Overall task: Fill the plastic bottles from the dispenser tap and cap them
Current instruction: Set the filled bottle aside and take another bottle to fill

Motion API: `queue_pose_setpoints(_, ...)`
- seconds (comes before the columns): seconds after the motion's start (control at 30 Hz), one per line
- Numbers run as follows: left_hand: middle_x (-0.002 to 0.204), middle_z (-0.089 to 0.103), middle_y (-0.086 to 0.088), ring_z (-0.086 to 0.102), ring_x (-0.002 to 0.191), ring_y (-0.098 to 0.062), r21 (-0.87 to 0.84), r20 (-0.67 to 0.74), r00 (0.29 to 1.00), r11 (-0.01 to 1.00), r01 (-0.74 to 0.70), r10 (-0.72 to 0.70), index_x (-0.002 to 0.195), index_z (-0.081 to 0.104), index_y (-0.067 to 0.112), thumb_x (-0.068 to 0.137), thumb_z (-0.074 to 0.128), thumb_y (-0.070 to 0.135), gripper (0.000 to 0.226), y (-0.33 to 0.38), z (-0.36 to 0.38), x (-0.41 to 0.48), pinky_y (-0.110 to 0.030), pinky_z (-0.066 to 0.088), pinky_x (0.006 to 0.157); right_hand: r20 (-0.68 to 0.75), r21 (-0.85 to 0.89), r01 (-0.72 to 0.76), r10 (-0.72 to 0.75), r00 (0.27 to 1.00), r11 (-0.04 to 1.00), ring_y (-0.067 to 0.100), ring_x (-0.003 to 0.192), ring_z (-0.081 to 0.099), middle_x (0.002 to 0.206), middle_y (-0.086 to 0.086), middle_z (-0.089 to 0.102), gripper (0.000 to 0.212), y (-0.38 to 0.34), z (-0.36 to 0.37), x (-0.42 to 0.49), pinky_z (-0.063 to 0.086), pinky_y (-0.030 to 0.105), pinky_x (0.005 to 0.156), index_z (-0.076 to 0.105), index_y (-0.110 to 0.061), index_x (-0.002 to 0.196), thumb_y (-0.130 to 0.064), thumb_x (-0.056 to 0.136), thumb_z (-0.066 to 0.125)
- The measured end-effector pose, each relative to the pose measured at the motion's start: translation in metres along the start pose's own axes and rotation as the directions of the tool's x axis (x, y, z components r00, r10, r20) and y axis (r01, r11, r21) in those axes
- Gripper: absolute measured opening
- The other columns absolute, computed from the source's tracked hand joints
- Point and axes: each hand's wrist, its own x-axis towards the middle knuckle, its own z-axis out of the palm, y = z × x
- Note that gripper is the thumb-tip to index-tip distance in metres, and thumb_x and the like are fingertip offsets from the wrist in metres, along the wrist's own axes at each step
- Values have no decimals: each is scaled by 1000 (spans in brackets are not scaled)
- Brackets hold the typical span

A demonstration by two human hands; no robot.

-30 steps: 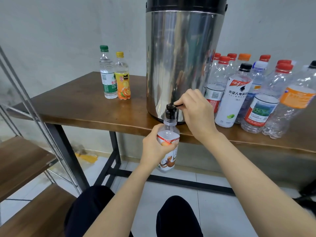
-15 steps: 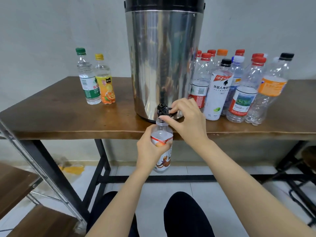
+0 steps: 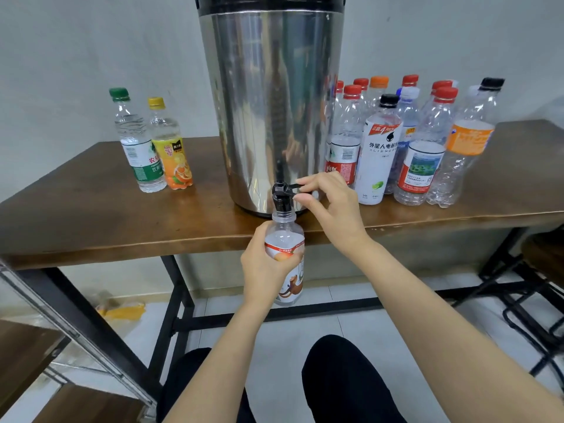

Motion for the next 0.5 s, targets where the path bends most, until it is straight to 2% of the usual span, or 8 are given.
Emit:
queue_pose_setpoints(0.2, 107, 64, 15, 61, 96, -2, 6, 18, 1000, 1000, -15, 15, 118, 53, 34, 72, 87, 25, 58, 2, -2, 0, 2, 41, 74, 24, -8, -53, 53, 998, 999, 15, 101, 53, 104, -11, 68, 23, -3, -1, 1, 44, 25, 86, 66, -11, 87, -33, 89, 59)
queue_pose_setpoints(0.37, 105, 63, 20, 59, 96, 8, 1, 25, 999, 1000, -28, 28, 116, 53, 37, 72, 87, 23, 57, 3, -4, -1, 1, 40, 75, 26, 9, -115, 115, 993, 993, 9, 102, 51, 106, -13, 66, 21, -6, 1, 0, 39, 15, 86, 65, -14, 87, -33, 90, 55)
queue_pose_setpoints(0.5, 105, 62, 22, 59, 98, 7, 17, 25, 999, 1000, -23, 22, 116, 50, 42, 72, 87, 26, 60, 0, -3, 0, 0, 42, 77, 5, 33, -140, 140, 990, 990, 13, 104, 52, 108, -9, 68, 21, -3, 6, -2, 36, 9, 85, 66, -13, 90, -30, 92, 54)
